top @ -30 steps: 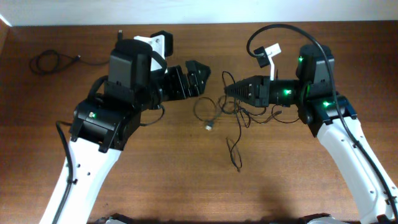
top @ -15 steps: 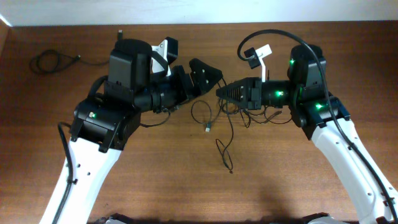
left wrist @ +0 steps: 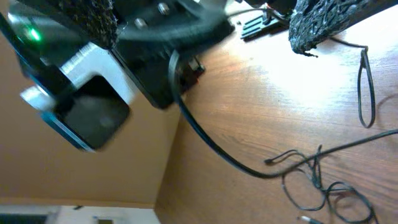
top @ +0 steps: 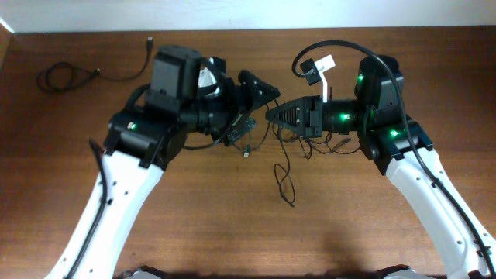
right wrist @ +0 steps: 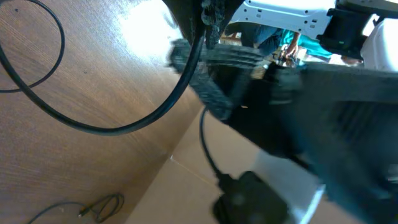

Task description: Untangle cables

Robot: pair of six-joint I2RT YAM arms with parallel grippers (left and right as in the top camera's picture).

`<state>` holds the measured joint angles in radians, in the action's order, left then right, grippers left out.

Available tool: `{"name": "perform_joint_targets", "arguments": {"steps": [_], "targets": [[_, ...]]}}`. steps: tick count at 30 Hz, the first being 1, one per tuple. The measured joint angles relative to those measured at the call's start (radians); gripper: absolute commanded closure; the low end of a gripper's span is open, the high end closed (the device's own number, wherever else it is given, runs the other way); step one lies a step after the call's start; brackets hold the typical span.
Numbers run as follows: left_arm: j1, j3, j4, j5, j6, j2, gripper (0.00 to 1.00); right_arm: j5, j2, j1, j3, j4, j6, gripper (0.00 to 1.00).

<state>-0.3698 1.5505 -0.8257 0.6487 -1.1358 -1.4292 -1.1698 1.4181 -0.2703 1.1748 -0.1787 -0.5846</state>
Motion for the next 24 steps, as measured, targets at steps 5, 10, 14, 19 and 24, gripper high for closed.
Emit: {"name": "perform_joint_targets", "arguments": {"steps": [5,10,14,19,24], "targets": [[0.000,0.000,0.024,0.000,-0.032,-0.034,0.26,0.000,0.000,-0.002,0.000,0.000,0.000,0.96],[0.000,0.000,0.046,0.019,-0.066,-0.035,0.30,0.013,0.000,-0.034,0.000,0.000,0.000,0.96],[0.000,0.000,0.053,0.055,-0.079,-0.035,0.42,0.031,0.000,-0.038,0.000,0.000,0.000,0.96],[0.004,0.000,0.052,0.042,-0.080,-0.035,0.54,0.029,-0.002,-0.038,0.000,0.000,0.000,0.96],[0.005,0.000,0.058,0.023,-0.080,-0.035,0.59,0.028,-0.002,-0.038,0.000,0.000,0.000,0.96]]}}
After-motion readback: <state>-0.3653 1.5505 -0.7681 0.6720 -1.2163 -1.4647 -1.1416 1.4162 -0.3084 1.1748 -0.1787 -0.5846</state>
